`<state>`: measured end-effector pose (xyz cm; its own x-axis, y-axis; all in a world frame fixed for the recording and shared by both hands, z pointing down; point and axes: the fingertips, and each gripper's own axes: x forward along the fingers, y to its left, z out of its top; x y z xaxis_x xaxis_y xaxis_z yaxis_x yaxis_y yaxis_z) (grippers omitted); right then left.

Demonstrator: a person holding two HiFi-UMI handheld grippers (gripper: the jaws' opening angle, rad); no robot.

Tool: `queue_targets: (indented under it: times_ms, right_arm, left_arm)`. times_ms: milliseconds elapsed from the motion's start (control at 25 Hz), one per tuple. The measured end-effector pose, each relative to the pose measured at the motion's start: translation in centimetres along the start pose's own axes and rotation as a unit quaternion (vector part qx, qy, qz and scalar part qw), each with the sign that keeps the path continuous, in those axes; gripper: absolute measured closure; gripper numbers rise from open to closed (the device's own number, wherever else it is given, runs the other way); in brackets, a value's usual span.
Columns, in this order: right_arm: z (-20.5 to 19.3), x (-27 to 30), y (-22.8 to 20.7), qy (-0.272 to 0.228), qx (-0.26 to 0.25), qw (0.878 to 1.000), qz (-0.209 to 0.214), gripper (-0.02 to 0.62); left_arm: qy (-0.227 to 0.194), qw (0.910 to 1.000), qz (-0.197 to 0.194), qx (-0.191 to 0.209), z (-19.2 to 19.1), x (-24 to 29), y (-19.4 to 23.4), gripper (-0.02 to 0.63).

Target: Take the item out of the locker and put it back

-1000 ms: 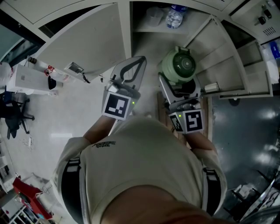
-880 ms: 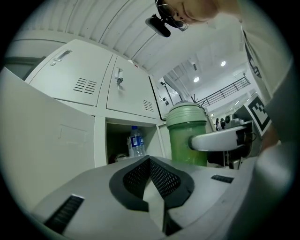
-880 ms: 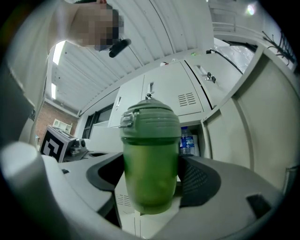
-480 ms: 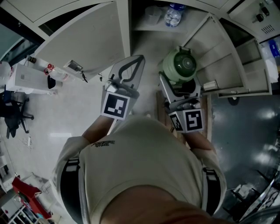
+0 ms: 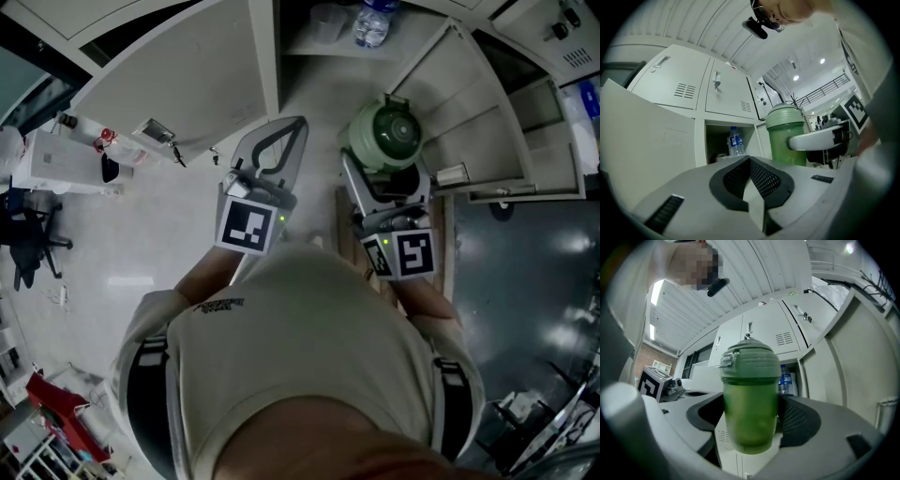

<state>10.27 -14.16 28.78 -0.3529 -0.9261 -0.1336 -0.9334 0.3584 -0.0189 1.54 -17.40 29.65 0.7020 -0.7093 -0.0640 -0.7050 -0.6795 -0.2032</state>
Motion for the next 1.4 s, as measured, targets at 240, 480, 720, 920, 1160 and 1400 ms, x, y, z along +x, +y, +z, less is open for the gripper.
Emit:
queue_targets:
  times_ms: [240,480,720,920,1160,1400]
  right_arm:
    - [-0.4,-0.1,0.0,0.004,0.004,1.000,0.000,0.230]
    - [-0.7,-0.1,0.2,0.006,0.007,1.000,0.001,0.230]
    - [-1.1,0.7,0.0,0.007,0.000,1.000,0.001,0.230]
    - [-2.0,2.1,-0.5,0.016,0.011,1.000,-0.001,0.230]
    - [-3.1,4.4,-1.5,0.023,-0.006,1.000,-0.004,0.230]
    - [-4.3,7.5,-2.9,0.022,-0.017,1.000,-0.013,0.230]
  left_arm:
    - [0.005,1.0000,0.006,-0.005,-0.4,-0.4,0.1,0.594]
    - [0.007,0.9999,0.009,-0.008,-0.4,-0.9,0.3,0.594]
    - [0.011,0.9998,0.017,-0.007,-0.7,-0.8,1.1,0.594]
    - [0.016,0.9995,0.025,-0.012,-1.4,-0.2,1.9,0.594]
    - [0.020,0.9989,0.035,-0.024,-2.3,1.0,3.2,0.594]
    - [0.018,0.9985,0.046,-0.025,-3.6,3.3,4.7,0.594]
